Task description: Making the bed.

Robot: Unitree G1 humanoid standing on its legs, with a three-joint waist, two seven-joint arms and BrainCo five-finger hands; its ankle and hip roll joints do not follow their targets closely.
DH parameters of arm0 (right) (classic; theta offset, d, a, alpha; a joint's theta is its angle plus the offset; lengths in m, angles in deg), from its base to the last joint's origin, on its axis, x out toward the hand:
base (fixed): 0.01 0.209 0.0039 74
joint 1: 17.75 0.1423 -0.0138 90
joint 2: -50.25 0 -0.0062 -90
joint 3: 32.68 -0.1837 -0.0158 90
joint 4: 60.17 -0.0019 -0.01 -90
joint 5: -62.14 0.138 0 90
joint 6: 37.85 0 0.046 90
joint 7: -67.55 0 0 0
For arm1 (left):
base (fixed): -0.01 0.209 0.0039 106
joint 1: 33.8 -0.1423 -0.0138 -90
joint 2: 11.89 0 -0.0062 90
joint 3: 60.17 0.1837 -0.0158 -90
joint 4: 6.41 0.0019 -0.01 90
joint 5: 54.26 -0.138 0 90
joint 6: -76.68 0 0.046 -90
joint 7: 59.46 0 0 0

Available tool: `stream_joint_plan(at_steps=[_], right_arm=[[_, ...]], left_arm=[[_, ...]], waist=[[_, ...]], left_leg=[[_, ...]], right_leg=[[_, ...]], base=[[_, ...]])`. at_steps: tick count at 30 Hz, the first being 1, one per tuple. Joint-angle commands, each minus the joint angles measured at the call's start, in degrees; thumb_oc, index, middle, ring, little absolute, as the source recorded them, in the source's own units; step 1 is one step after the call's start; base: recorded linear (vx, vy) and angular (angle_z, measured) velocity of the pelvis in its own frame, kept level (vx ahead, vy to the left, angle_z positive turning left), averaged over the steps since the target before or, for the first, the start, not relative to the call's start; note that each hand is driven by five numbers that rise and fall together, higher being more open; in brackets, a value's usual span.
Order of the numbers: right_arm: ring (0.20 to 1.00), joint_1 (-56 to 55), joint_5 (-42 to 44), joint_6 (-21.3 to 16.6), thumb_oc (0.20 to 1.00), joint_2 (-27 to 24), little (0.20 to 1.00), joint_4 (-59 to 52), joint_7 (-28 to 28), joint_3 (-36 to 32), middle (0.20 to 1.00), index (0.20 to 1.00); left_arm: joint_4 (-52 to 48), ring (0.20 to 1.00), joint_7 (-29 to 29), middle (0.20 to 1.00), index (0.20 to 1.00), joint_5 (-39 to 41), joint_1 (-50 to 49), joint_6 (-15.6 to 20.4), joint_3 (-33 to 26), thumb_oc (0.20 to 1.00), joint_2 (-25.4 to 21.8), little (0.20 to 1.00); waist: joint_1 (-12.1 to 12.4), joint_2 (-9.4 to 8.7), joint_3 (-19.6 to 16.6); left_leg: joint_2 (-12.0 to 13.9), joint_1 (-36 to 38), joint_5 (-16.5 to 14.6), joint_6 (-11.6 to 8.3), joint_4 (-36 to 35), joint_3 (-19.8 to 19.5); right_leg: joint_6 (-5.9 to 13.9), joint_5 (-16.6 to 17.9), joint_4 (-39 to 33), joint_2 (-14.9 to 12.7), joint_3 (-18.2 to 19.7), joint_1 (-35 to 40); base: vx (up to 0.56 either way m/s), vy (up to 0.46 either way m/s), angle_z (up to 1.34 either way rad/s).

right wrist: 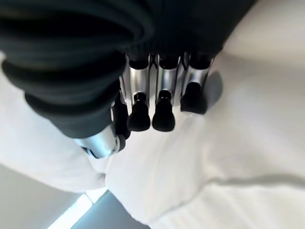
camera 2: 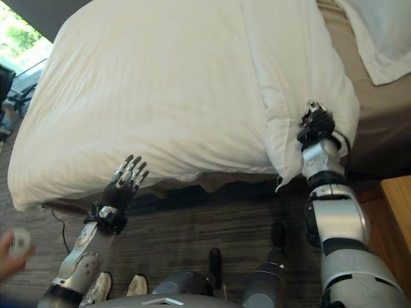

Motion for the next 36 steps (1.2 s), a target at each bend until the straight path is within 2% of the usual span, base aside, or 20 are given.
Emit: stream_joint_plan(at_steps=[1,2,6,7,8,10,11,12,13,14,16,18,20,25,29,36], right_arm=[[0.200,-13.42,0.08,4.00,0.200,7.55,0.200,8.19,1.11,-0.01,0.200,0.200],[0.200,-22.31,0.03,4.51,0.200,10.17,0.200,8.44,2.29,-2.72,0.200,0.200],[0.200,-31.14,-0.47,4.48,0.200,11.27,0.200,8.21,2.98,-6.49,0.200,0.200],[0.200,-39.10,-1.80,4.23,0.200,11.68,0.200,8.51,3.23,-10.11,0.200,0.200],[0.200,-39.32,-1.84,4.22,0.200,11.73,0.200,8.41,3.23,-10.15,0.200,0.200],[0.200,-43.28,-1.61,3.66,0.200,11.47,0.200,6.98,2.97,-12.78,0.200,0.200],[0.200,-45.75,-1.25,2.38,0.200,11.94,0.200,2.70,3.07,-12.91,0.200,0.200],[0.200,-49.36,-6.41,1.04,0.200,11.86,0.200,-7.16,3.63,-9.24,0.200,0.200],[0.746,-51.48,-8.42,0.40,0.746,11.84,0.746,-14.03,3.81,-7.76,0.746,0.746],[1.000,-53.69,-9.84,-0.20,1.000,11.87,1.000,-22.23,4.16,-6.60,1.000,1.000],[1.000,-58.04,-13.97,-1.55,1.000,11.86,1.000,-39.13,5.07,-3.73,1.000,1.000],[1.000,-58.70,-14.41,-1.73,1.000,12.15,1.000,-40.69,5.29,-3.23,1.000,1.000],[1.000,-60.58,-15.15,-1.51,1.000,13.65,1.000,-48.48,7.22,0.09,1.000,1.000],[1.000,-60.83,-17.02,-0.97,1.000,14.08,1.000,-53.91,8.05,5.89,1.000,1.000],[1.000,-59.76,-19.44,-0.30,1.000,13.66,1.000,-54.00,8.00,10.89,1.000,1.000],[1.000,-59.81,-18.70,-0.40,1.000,13.53,1.000,-54.87,7.59,12.47,1.000,1.000]], left_arm=[[-1.89,1.000,-1.52,1.000,1.000,-1.83,0.72,2.06,-3.03,1.000,0.37,1.000],[-1.57,1.000,-1.83,1.000,1.000,-2.54,0.51,1.96,-4.08,1.000,1.48,1.000],[-1.49,1.000,-2.34,1.000,1.000,-2.10,-0.78,1.76,-5.52,1.000,2.68,1.000],[-0.87,1.000,-2.71,1.000,1.000,-2.06,-1.96,1.54,-7.10,1.000,3.43,1.000],[-0.88,1.000,-2.73,1.000,1.000,-2.06,-2.09,1.55,-7.03,1.000,3.40,1.000],[0.60,1.000,-2.70,1.000,1.000,-1.88,-2.85,1.45,-8.17,1.000,3.81,1.000],[1.50,1.000,-3.03,1.000,1.000,-3.34,-3.77,1.00,-8.02,1.000,2.98,1.000],[2.01,1.000,-4.02,1.000,1.000,-6.80,-5.86,0.87,-8.63,1.000,1.03,1.000],[2.60,1.000,-4.25,1.000,1.000,-7.33,-6.88,0.58,-8.90,1.000,0.71,1.000],[3.94,1.000,-4.54,1.000,1.000,-6.92,-7.97,0.08,-8.96,1.000,1.06,1.000],[7.09,1.000,-4.89,1.000,1.000,-9.95,-10.59,-0.68,-8.44,1.000,1.99,1.000],[7.09,1.000,-5.07,1.000,1.000,-11.70,-11.49,-0.85,-8.06,1.000,1.76,1.000],[7.06,1.000,-6.08,1.000,1.000,-14.95,-14.24,-1.64,-6.07,1.000,2.21,1.000],[7.90,1.000,-6.02,1.000,1.000,-14.75,-14.94,-2.12,-4.05,1.000,3.80,1.000],[8.92,1.000,-5.60,1.000,1.000,-14.83,-14.55,-1.57,-2.88,1.000,4.37,1.000],[9.62,1.000,-4.03,1.000,1.000,-14.24,-14.76,-0.68,-4.57,1.000,4.69,1.000]], waist=[[-1.25,-2.65,2.52],[-3.14,-3.39,2.54],[-4.98,-4.60,2.31],[-6.97,-6.29,1.76],[-6.98,-6.31,1.72],[-8.27,-7.54,1.26],[-9.36,-8.63,0.59],[-9.93,-9.73,-0.31],[-10.19,-10.24,-0.82],[-10.53,-10.95,-1.47],[-10.66,-12.48,-3.55],[-10.62,-12.73,-4.05],[-10.14,-13.80,-5.50],[-9.10,-15.22,-6.62],[-7.99,-16.74,-7.15],[-7.54,-17.85,-7.60]], left_leg=[[-1.97,-3.35,4.85,-1.04,-0.08,-2.27],[-1.73,-2.49,4.28,-1.03,-0.08,-2.05],[-1.42,-1.25,3.63,-1.08,-0.08,-1.91],[-0.97,-0.17,2.98,-1.12,-0.08,-1.75],[-0.99,-0.06,2.95,-1.12,-0.08,-1.80],[-0.68,0.63,2.56,-1.12,-0.08,-1.57],[-0.51,1.28,2.35,-1.14,-0.08,-1.33],[-0.38,1.91,2.20,-1.14,-0.08,-0.99],[-0.28,2.14,2.16,-1.16,-0.08,-0.81],[-0.16,2.58,2.04,-1.17,-0.08,-0.60],[-0.01,4.04,1.63,-0.77,-0.08,-0.66],[-0.06,4.53,1.47,-0.63,-0.08,-0.88],[-0.10,5.90,0.99,-0.15,-0.08,-1.51],[-0.24,6.75,0.77,0.22,-0.08,-2.61],[-0.29,7.45,0.58,0.64,-0.08,-3.40],[-0.37,7.88,0.29,0.96,-0.08,-3.58]], right_leg=[[-0.15,-9.22,0.79,3.12,0.80,9.30],[-0.30,-9.52,0.82,3.33,0.89,10.01],[-0.42,-9.98,0.81,3.50,0.74,11.20],[-0.44,-10.36,0.84,3.69,0.79,12.08],[-0.43,-10.41,0.82,3.67,0.73,12.23],[-0.37,-10.48,0.86,3.75,0.83,12.84],[-0.24,-10.46,0.92,3.85,0.96,13.35],[-0.16,-10.23,1.01,3.88,1.20,13.78],[-0.15,-10.14,1.01,3.93,1.35,13.94],[-0.09,-10.08,1.07,3.99,1.47,14.25],[0.06,-10.22,1.54,4.08,1.43,15.54],[0.05,-10.33,1.61,4.10,1.30,16.03],[0.08,-10.82,2.03,3.97,0.77,17.55],[0.13,-11.25,2.41,3.83,-0.29,18.85],[0.25,-11.42,2.84,3.68,-0.74,19.62],[0.41,-11.41,3.02,3.62,-0.62,20.15]], base=[[0.10,-0.026,-0.12],[0.07,-0.027,-0.04],[0.06,-0.032,-0.05],[0.05,-0.024,-0.11],[0.06,-0.025,-0.04],[0.02,-0.011,-0.26],[0.03,-0.004,-0.58],[0.01,0.015,-0.43],[0.01,0.019,-0.28],[0.00,0.000,0.00],[0.04,0.011,0.04],[0.02,0.027,0.14],[0.02,0.043,0.16],[-0.01,0.019,0.09],[-0.03,0.024,0.13],[-0.02,0.011,0.08]])
